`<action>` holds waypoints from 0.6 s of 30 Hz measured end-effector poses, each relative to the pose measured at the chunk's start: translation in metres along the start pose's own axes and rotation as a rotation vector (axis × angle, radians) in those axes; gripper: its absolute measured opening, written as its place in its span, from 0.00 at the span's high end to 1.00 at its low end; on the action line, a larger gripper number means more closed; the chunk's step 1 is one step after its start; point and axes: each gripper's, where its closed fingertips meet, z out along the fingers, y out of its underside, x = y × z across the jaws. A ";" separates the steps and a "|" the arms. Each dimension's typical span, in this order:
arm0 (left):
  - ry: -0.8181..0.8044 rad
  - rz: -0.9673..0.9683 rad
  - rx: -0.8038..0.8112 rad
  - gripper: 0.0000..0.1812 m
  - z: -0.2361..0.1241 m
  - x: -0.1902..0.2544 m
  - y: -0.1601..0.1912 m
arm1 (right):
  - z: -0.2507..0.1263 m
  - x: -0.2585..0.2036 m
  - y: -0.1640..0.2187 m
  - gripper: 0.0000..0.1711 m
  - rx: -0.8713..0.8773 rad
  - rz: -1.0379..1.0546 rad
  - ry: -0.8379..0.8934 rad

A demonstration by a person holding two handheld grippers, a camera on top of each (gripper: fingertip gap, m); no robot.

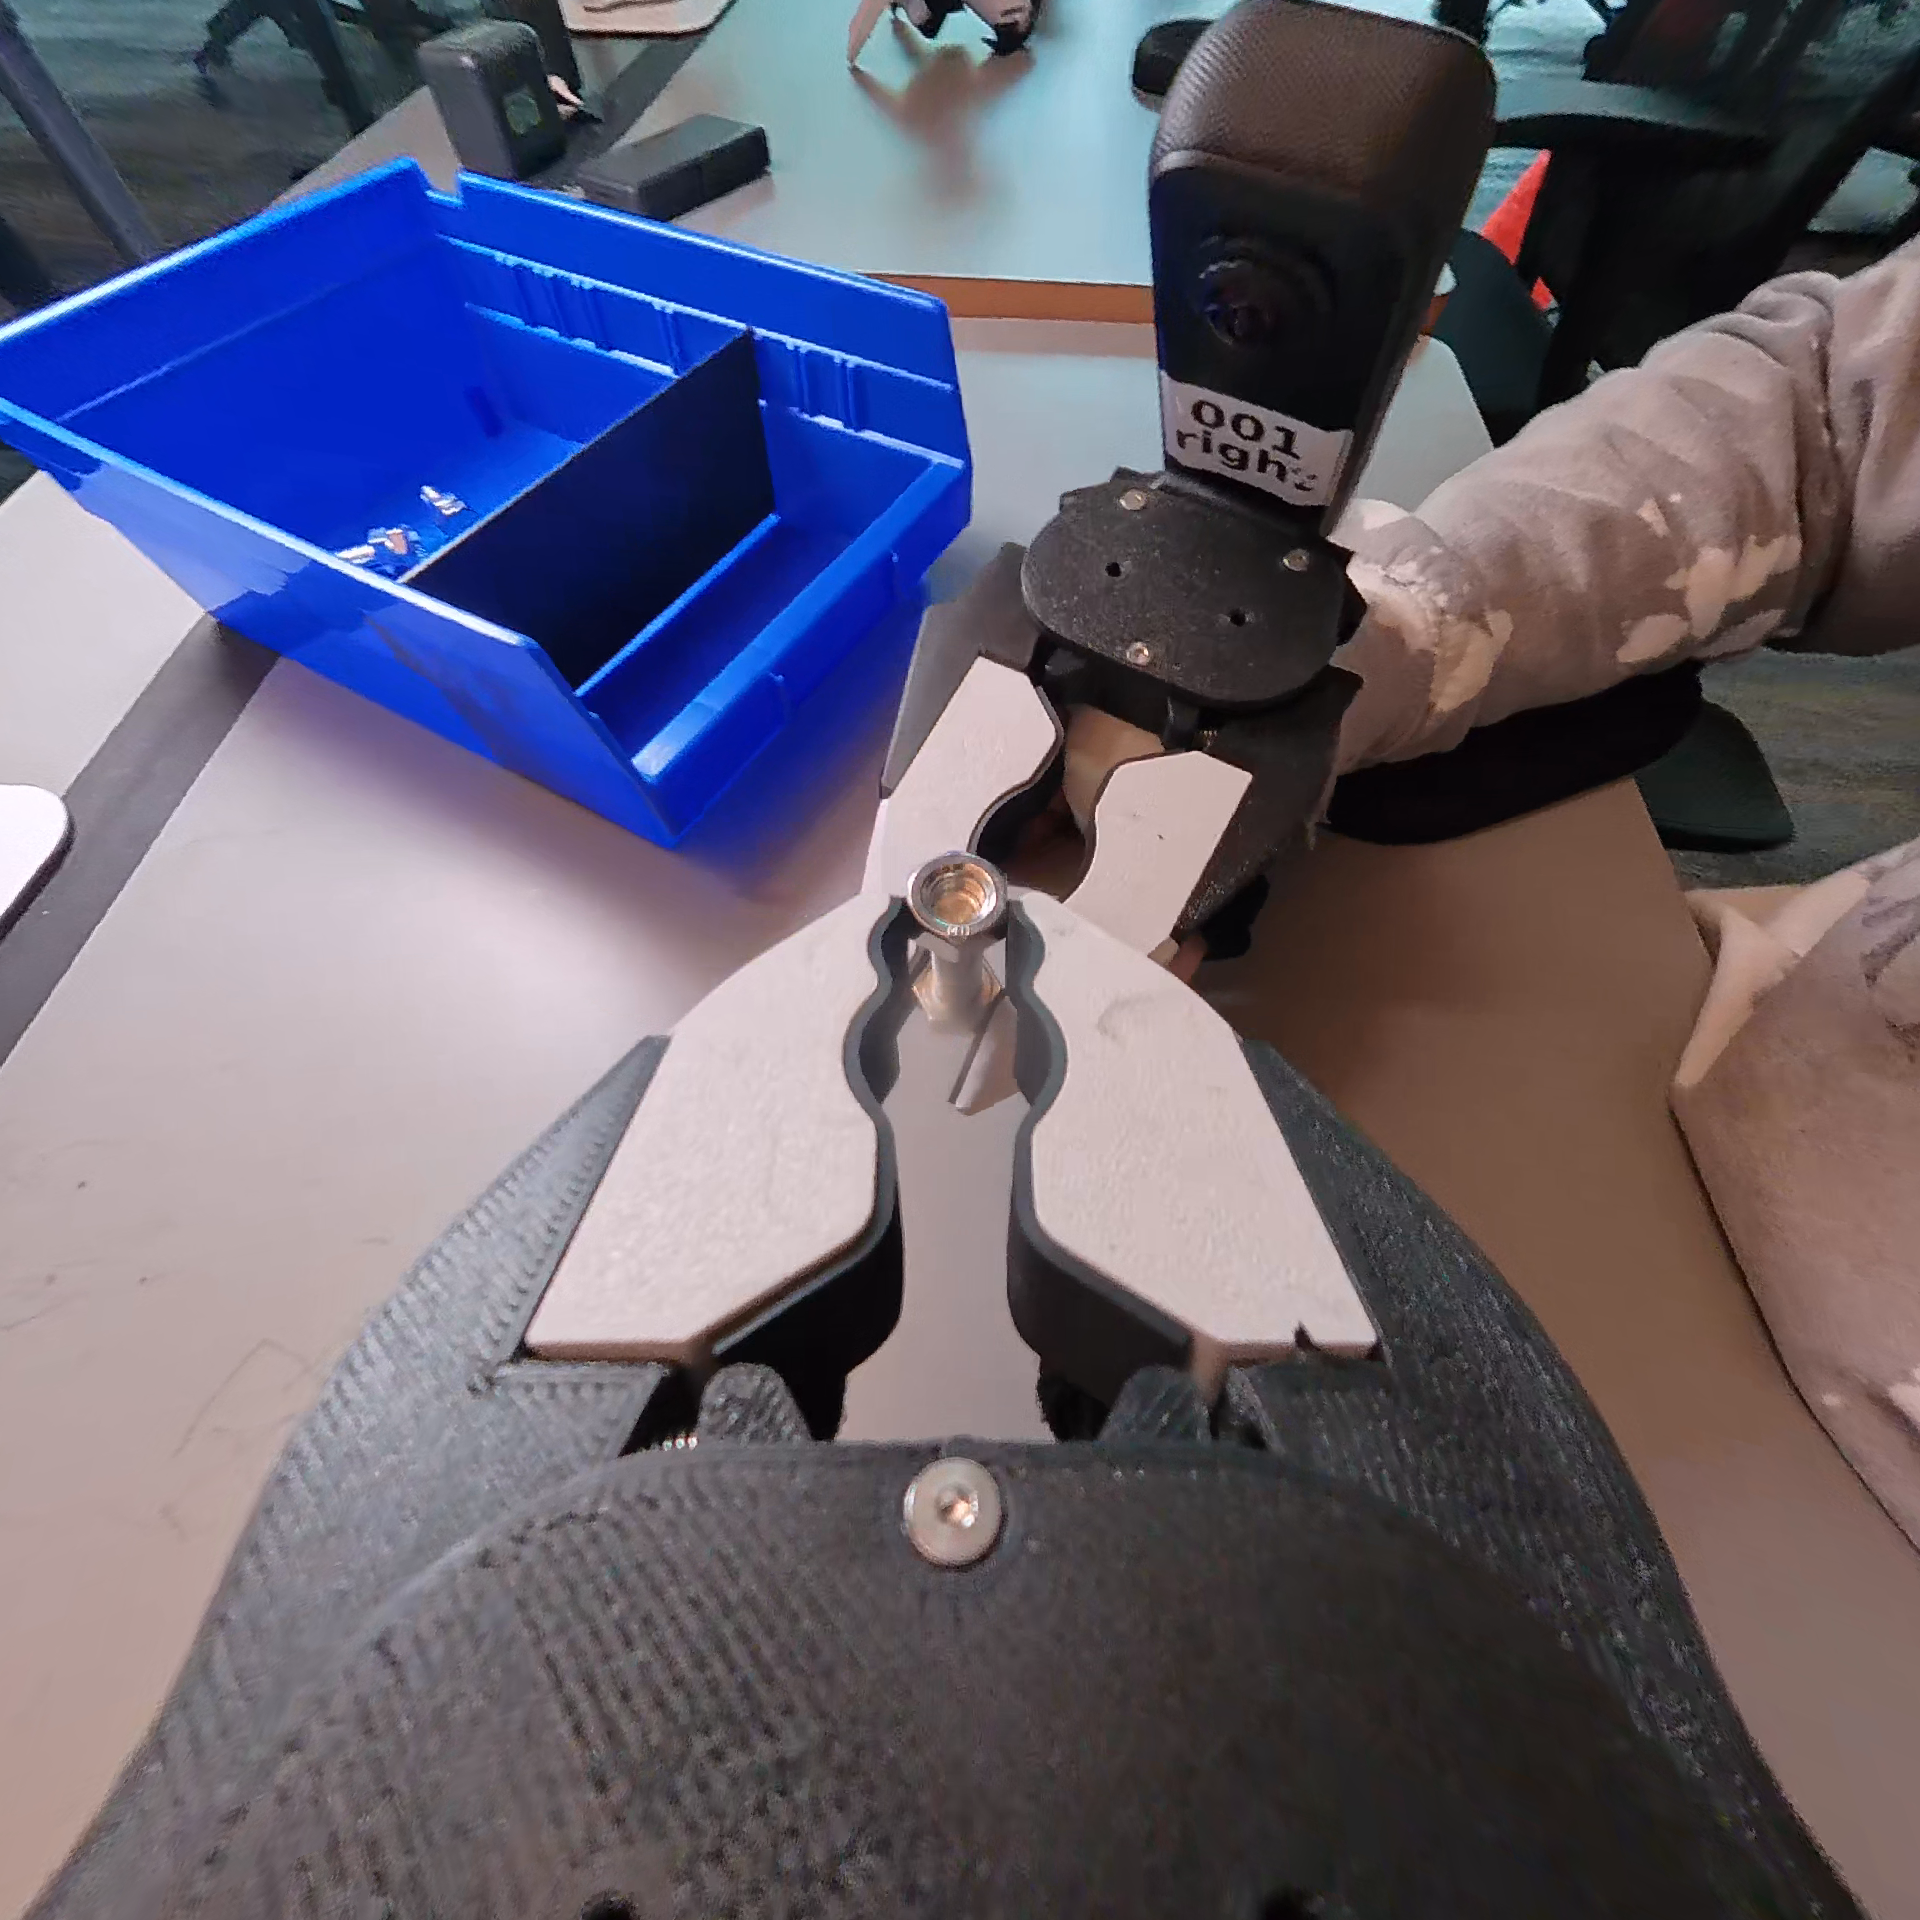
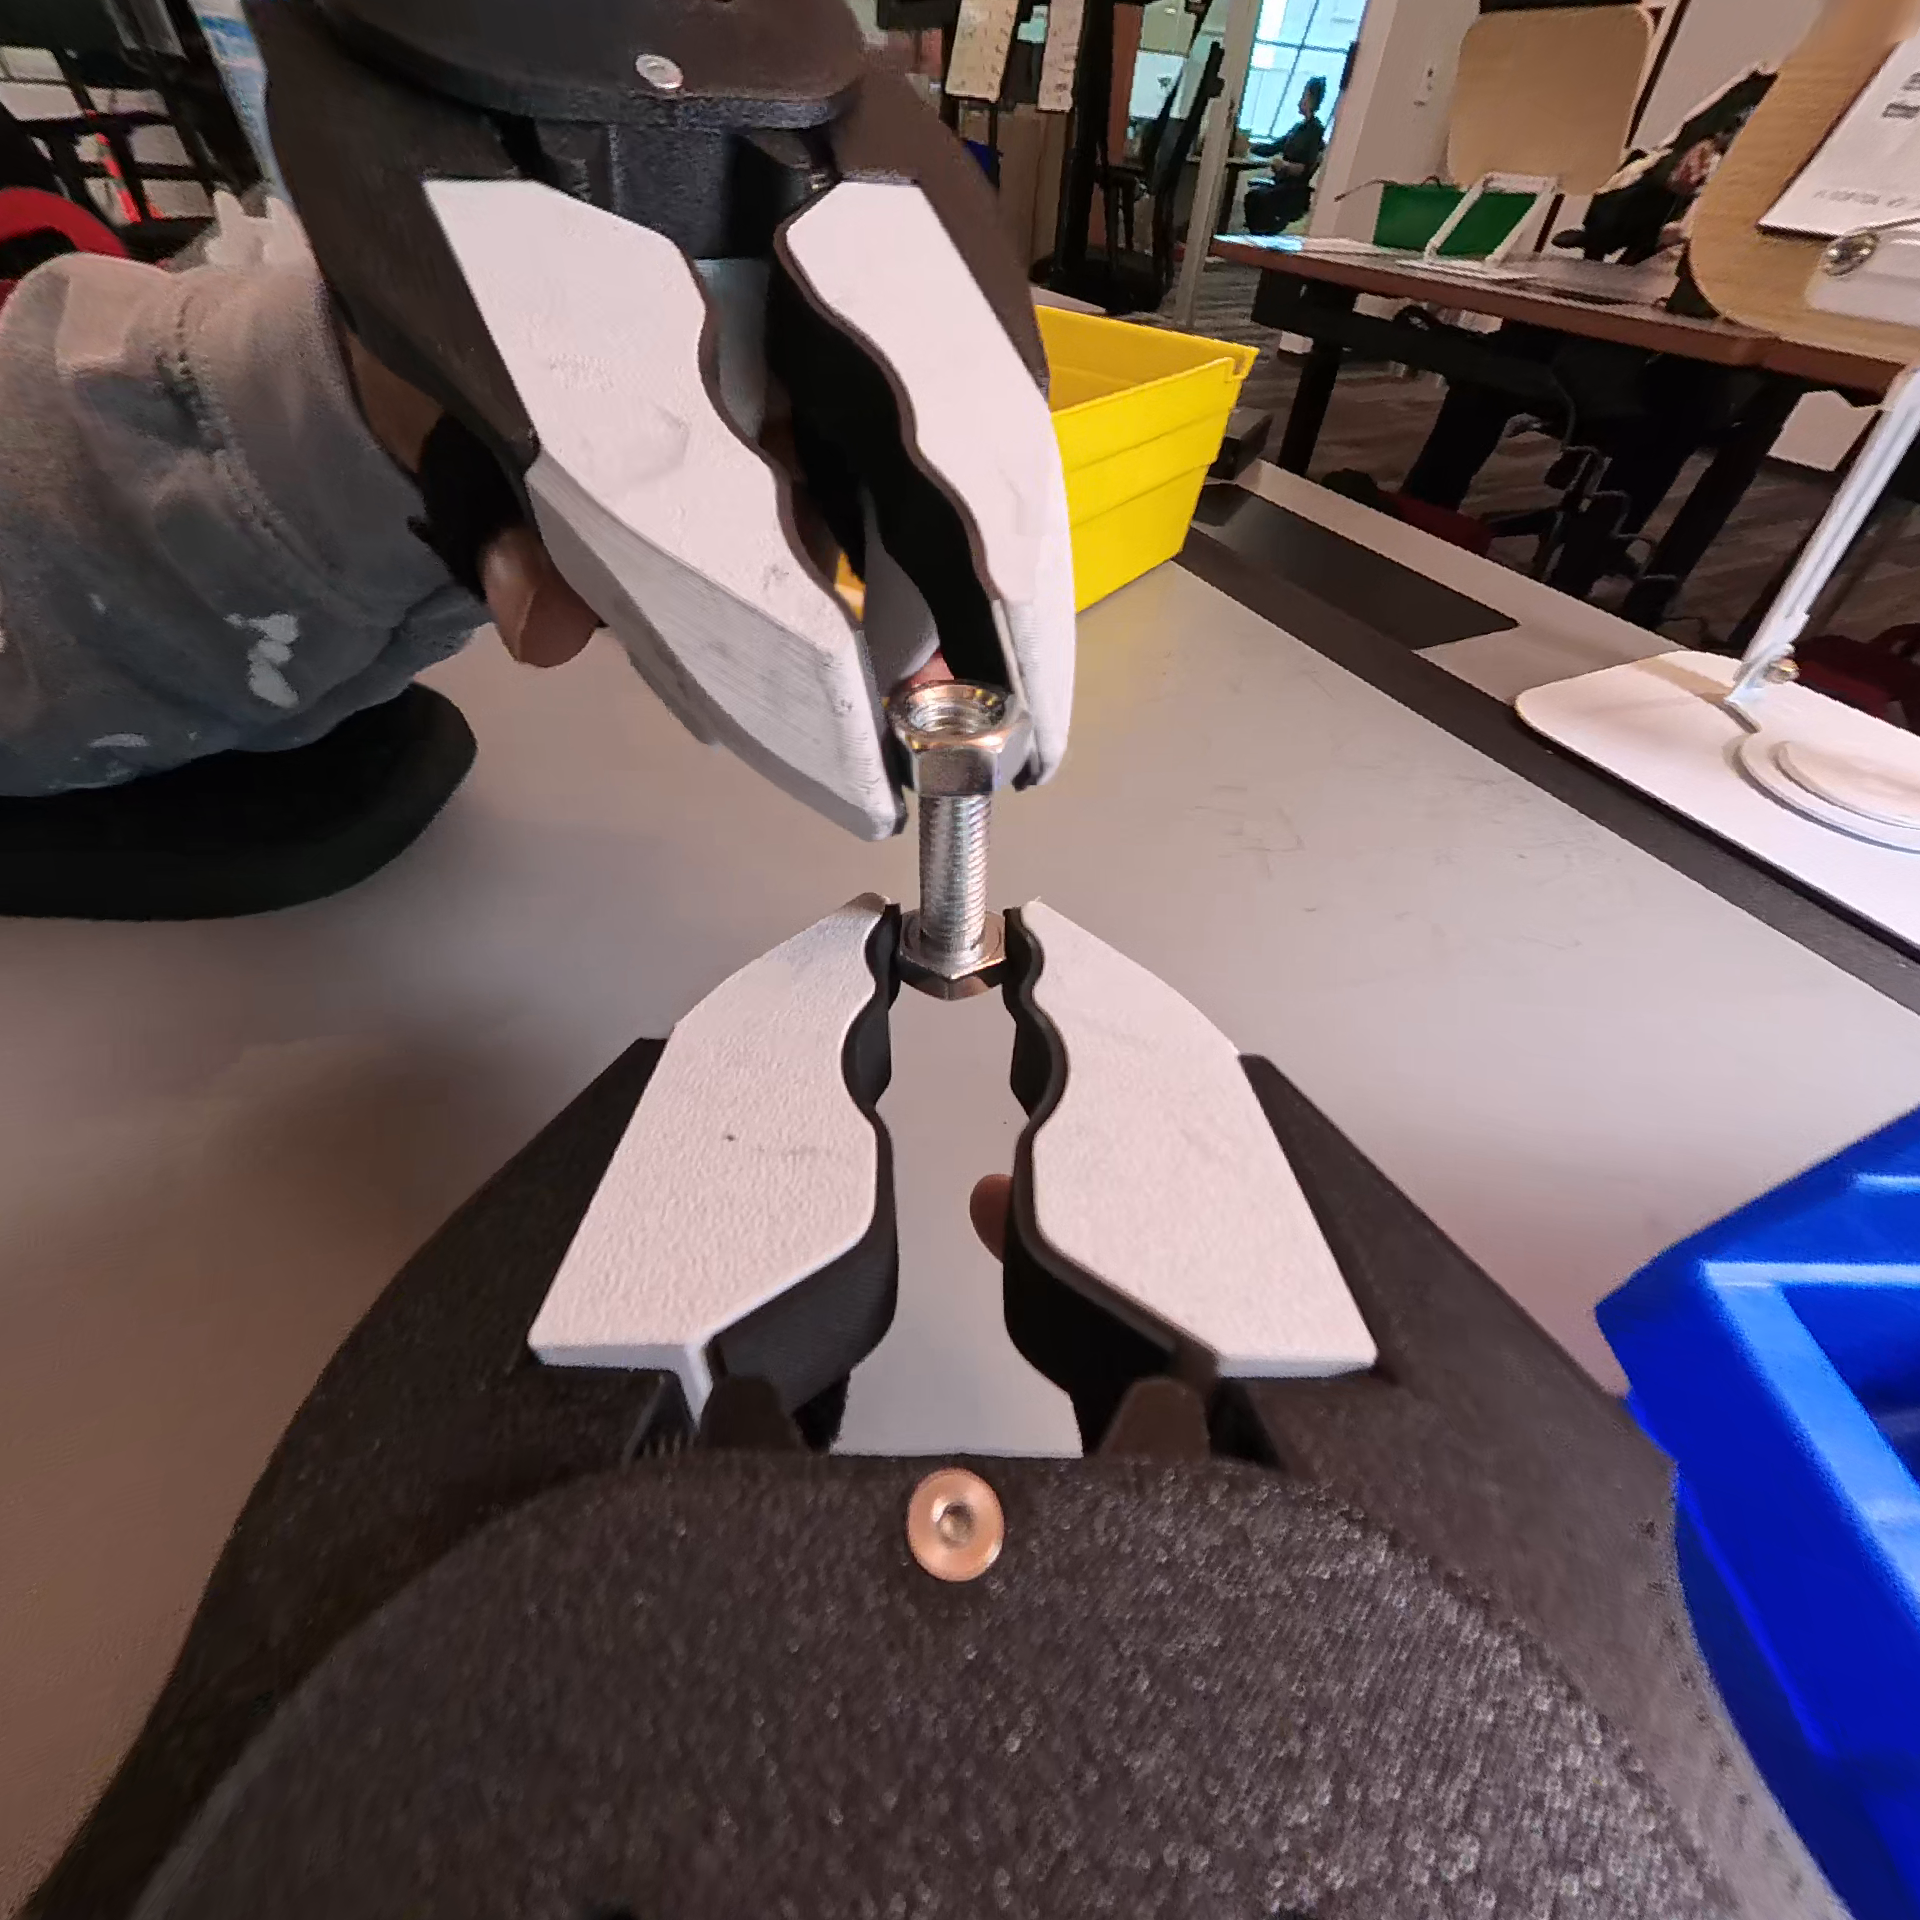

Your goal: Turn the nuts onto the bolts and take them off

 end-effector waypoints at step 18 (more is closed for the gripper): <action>0.188 0.138 -0.197 0.90 -0.014 0.023 0.019 | 0.007 -0.031 0.007 0.89 -0.054 -0.079 -0.143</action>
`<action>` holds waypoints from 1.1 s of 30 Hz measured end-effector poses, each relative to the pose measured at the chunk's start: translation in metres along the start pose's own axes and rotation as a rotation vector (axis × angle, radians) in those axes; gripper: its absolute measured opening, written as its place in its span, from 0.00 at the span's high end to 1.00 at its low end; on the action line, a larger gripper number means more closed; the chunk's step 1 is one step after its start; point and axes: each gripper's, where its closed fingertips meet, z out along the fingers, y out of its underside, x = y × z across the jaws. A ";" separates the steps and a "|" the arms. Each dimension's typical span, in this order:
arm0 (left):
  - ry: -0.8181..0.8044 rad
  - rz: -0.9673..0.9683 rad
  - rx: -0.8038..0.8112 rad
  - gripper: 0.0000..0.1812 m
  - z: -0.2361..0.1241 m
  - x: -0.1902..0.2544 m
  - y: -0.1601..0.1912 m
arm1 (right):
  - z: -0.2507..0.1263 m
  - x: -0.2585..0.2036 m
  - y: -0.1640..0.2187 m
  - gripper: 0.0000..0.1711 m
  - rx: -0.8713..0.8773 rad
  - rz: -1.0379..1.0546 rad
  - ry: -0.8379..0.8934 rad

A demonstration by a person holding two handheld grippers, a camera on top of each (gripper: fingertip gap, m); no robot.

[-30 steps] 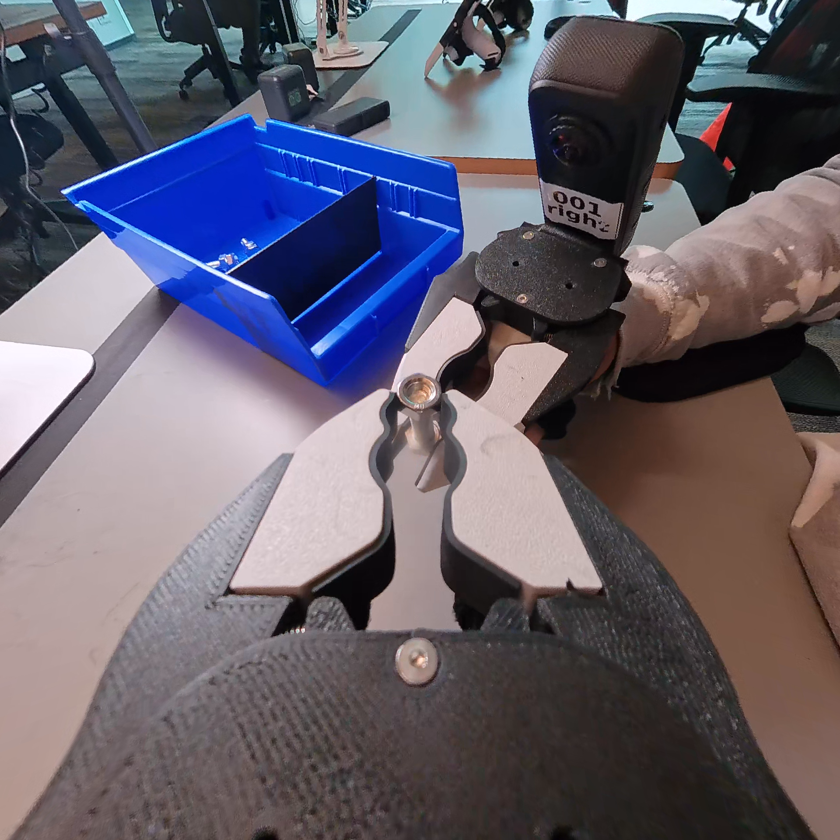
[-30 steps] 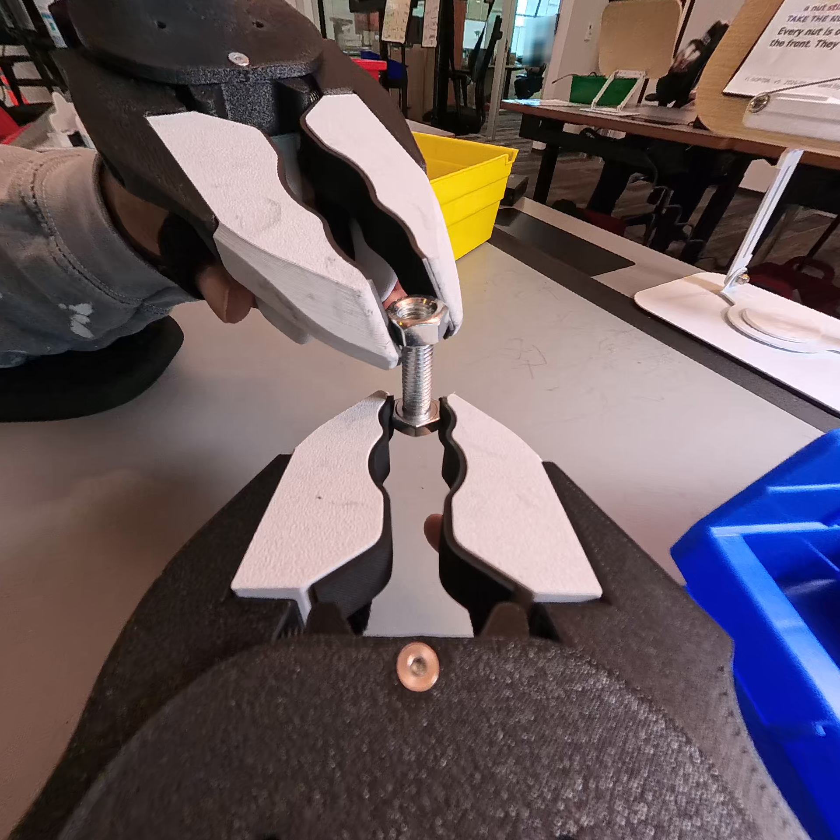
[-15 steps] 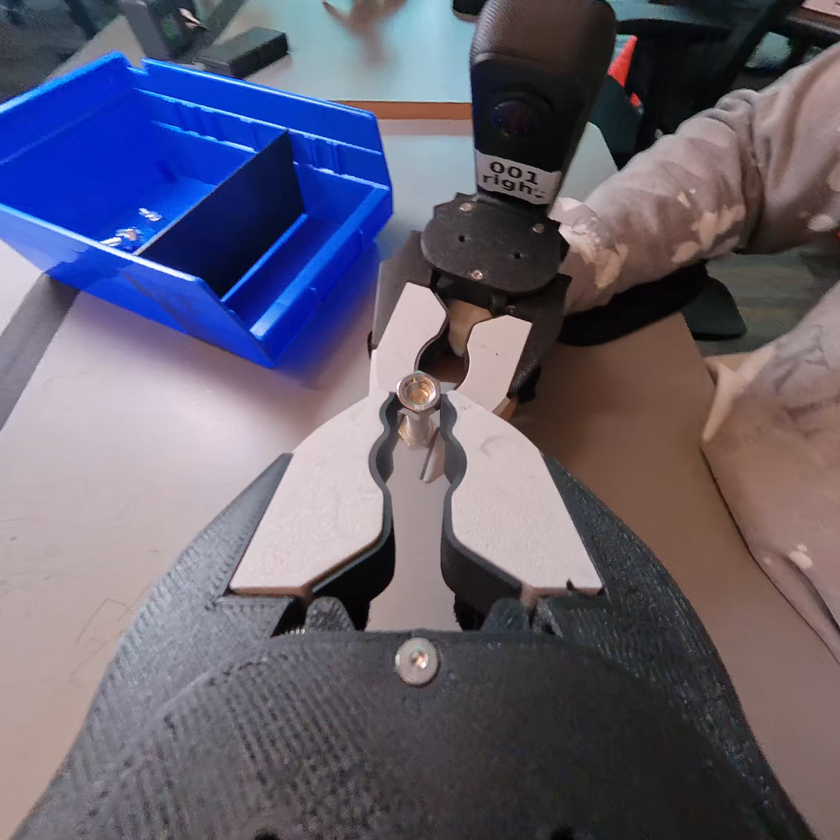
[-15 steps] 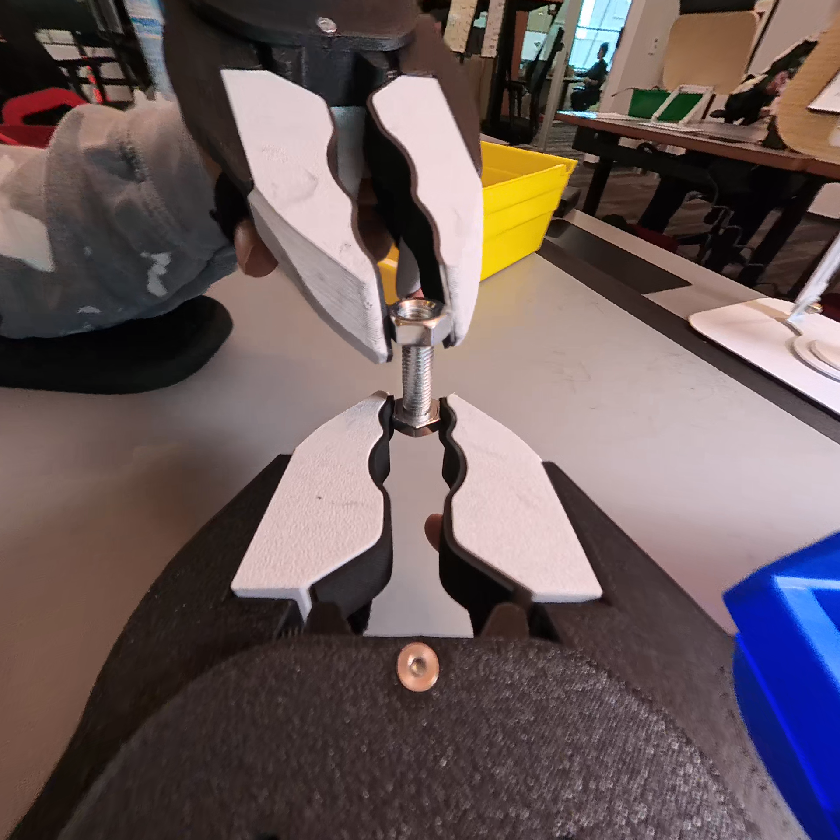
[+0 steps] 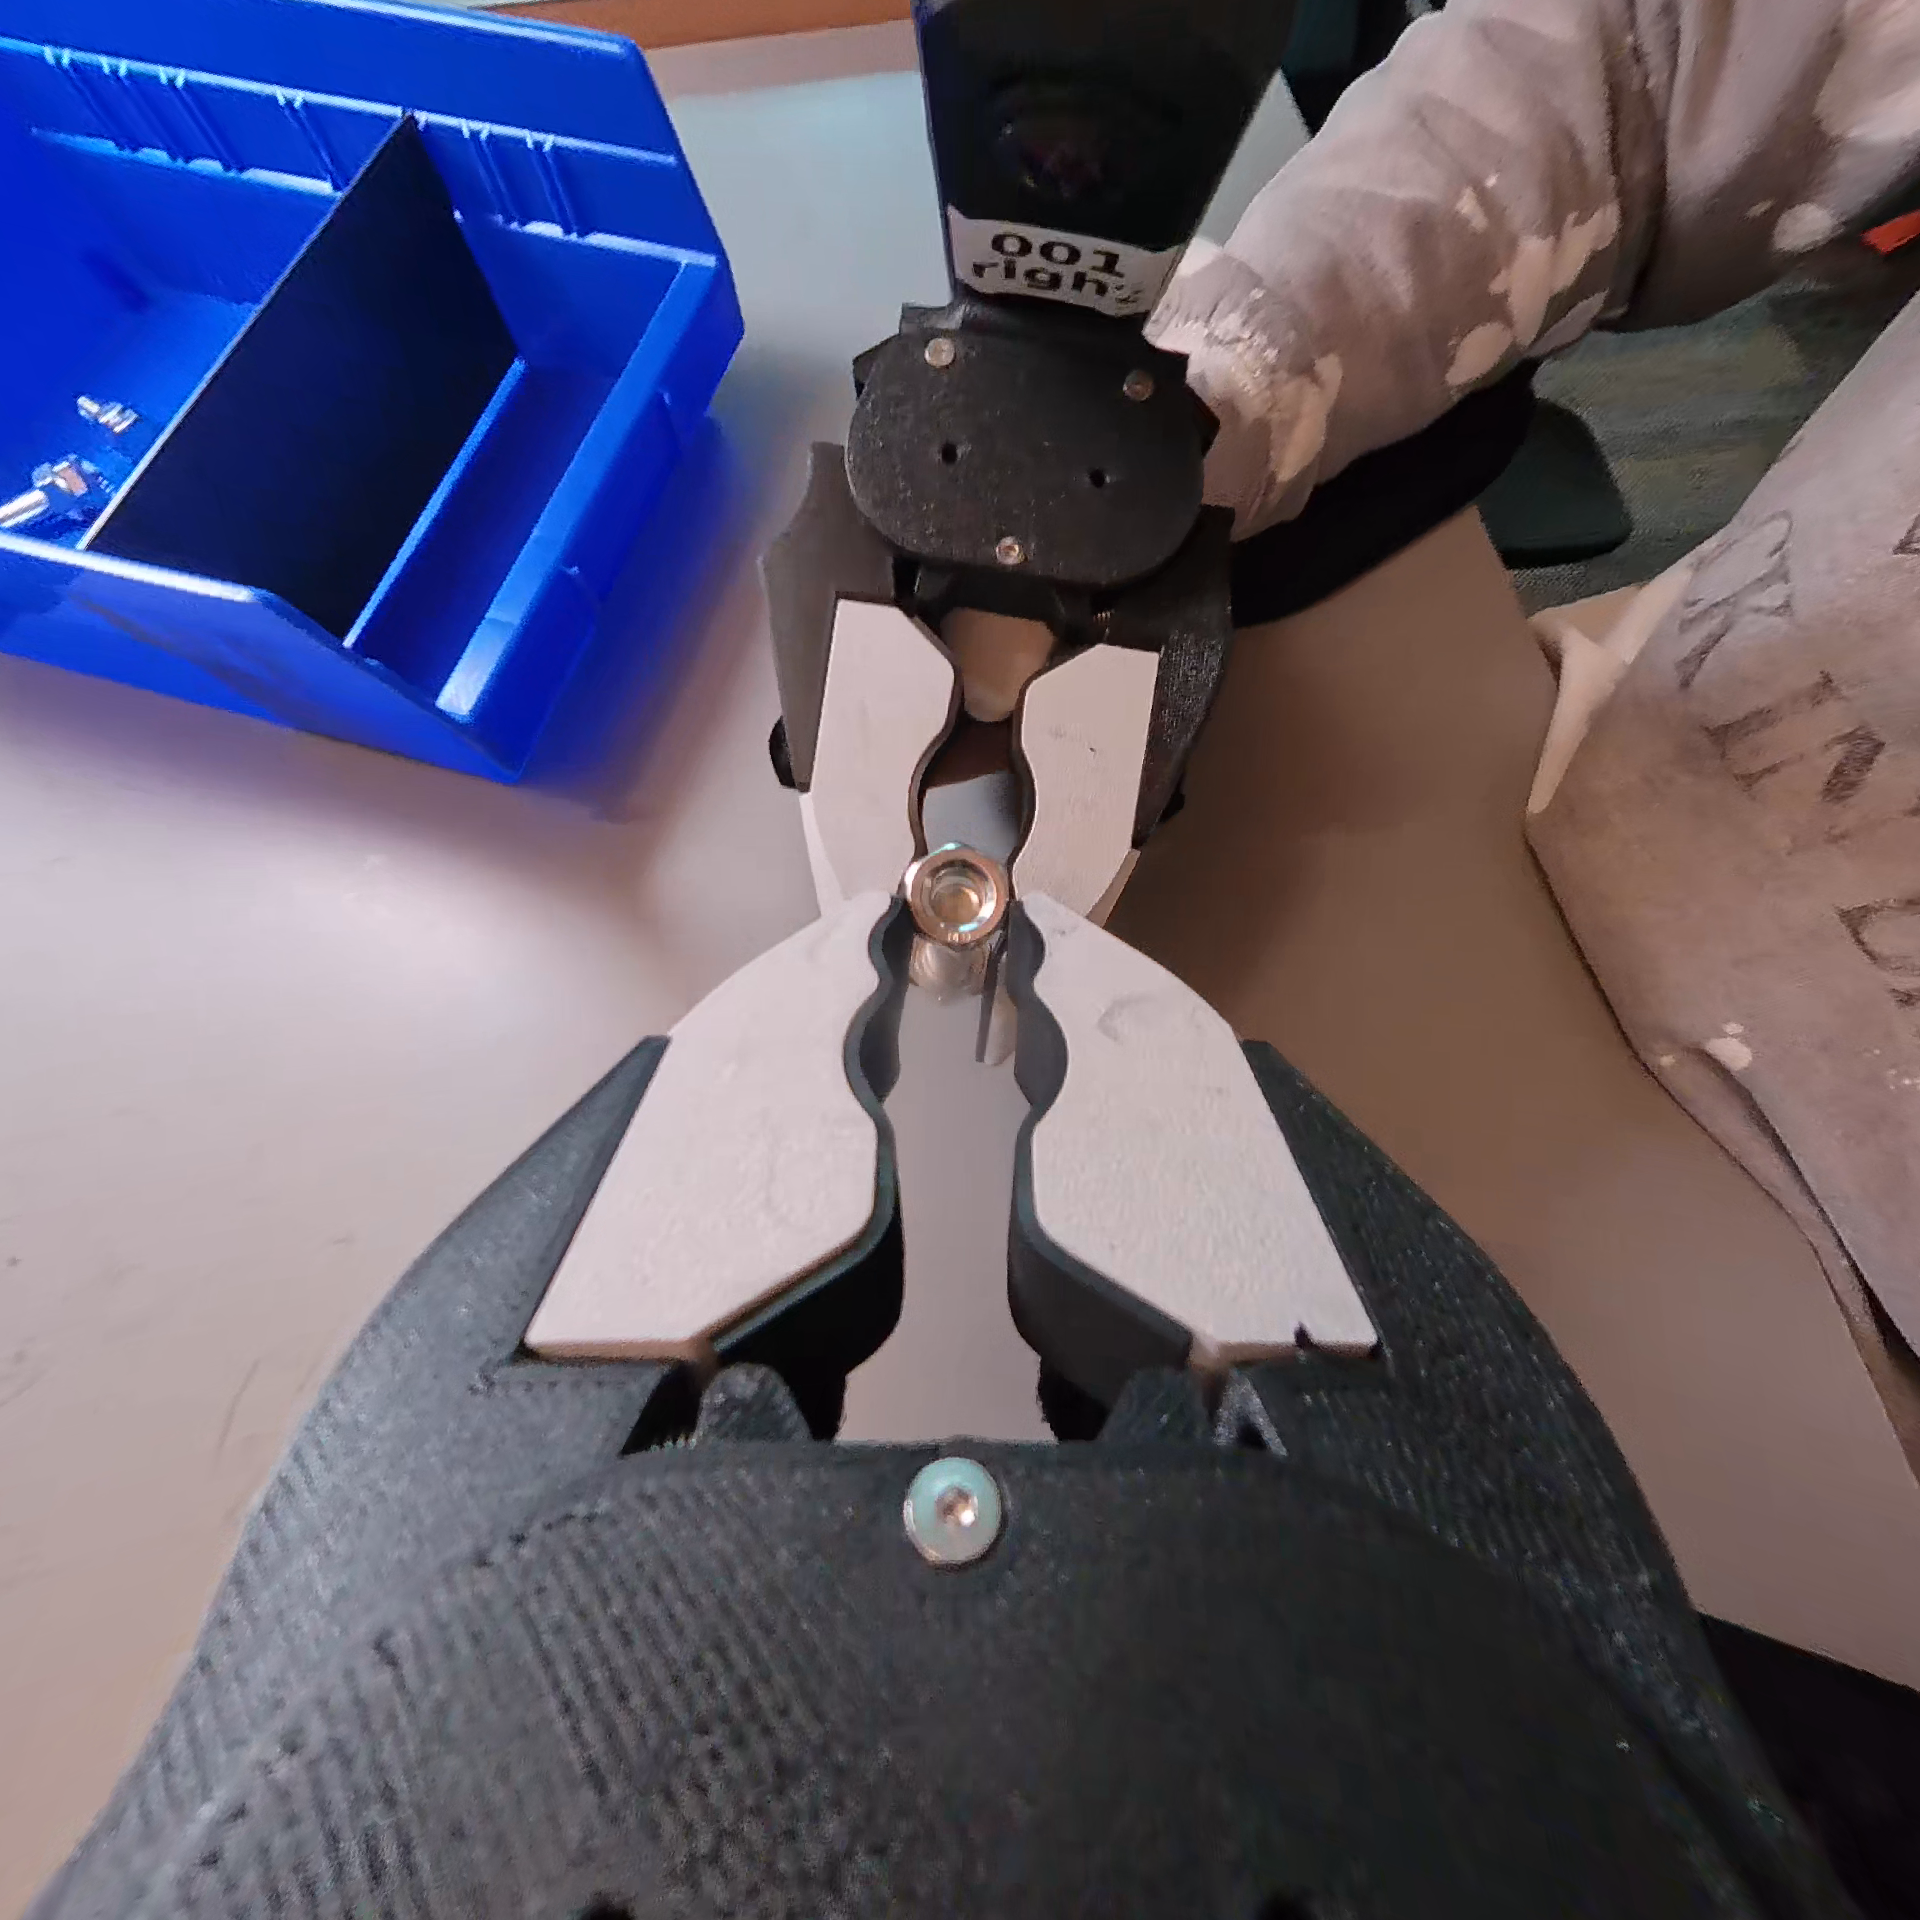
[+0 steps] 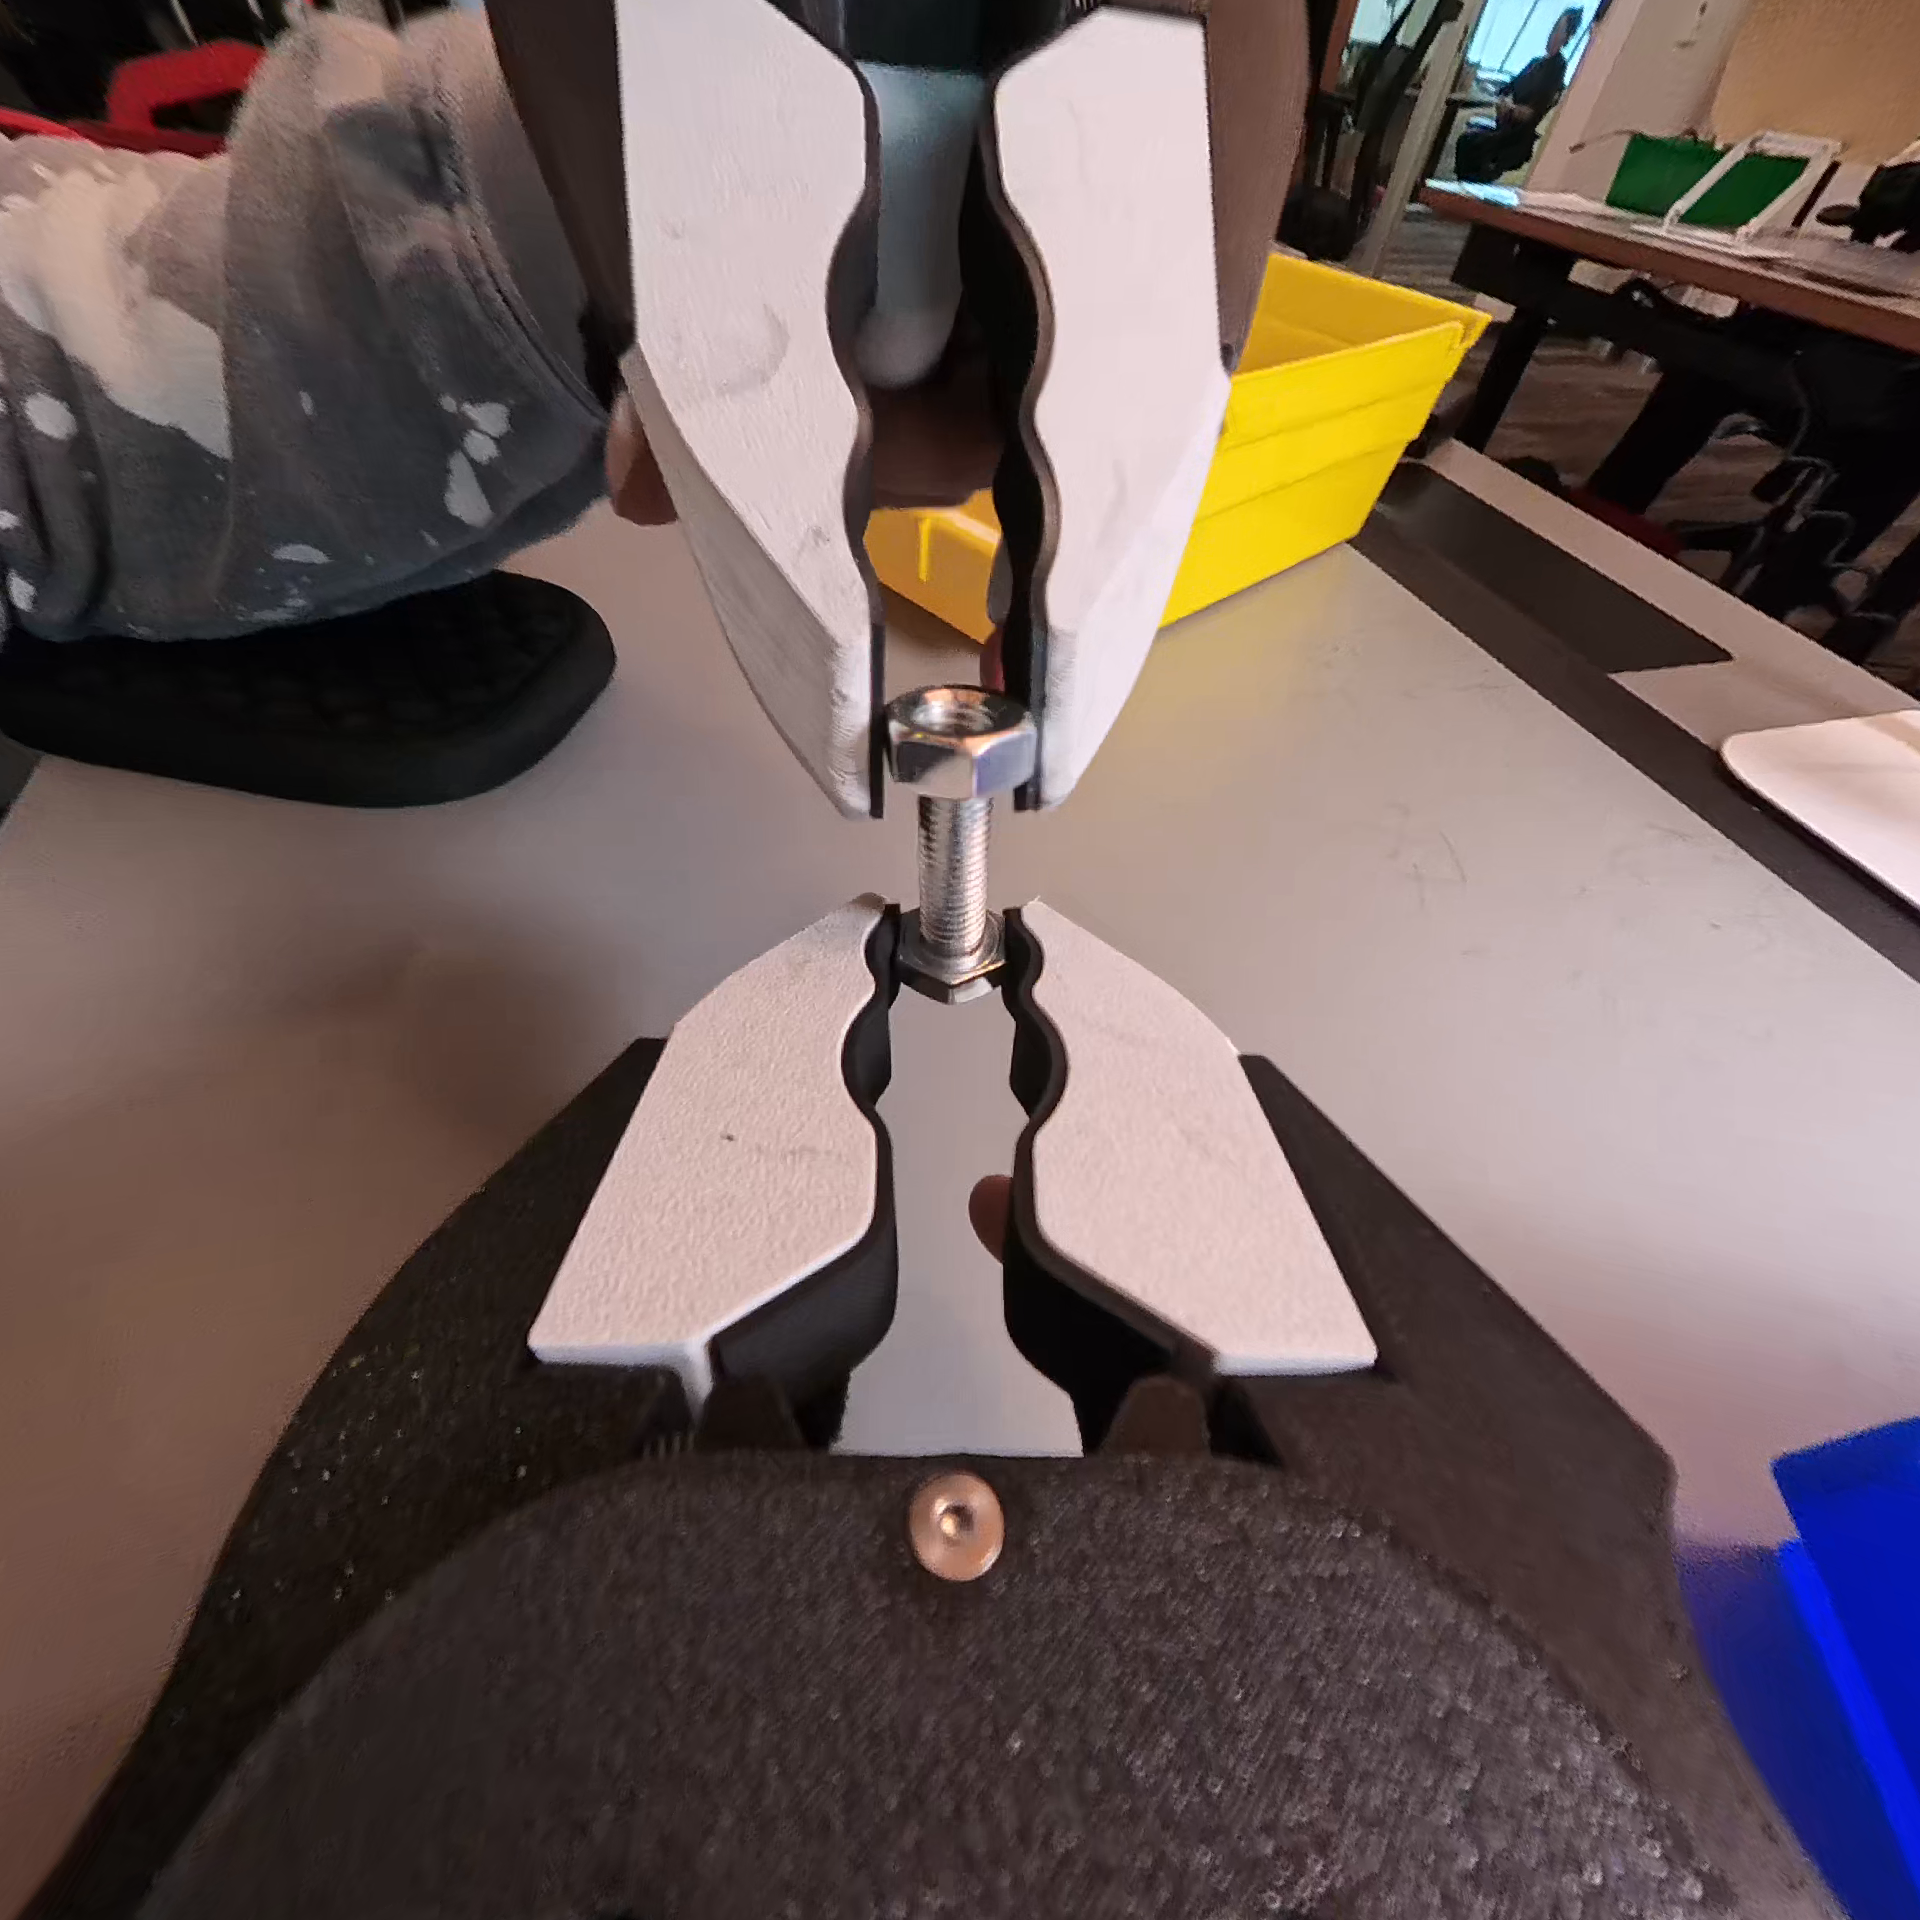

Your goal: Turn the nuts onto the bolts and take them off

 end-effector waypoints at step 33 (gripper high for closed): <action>-0.221 -0.113 0.216 0.90 0.005 -0.034 -0.020 | -0.014 0.038 -0.003 0.89 -0.028 0.110 0.241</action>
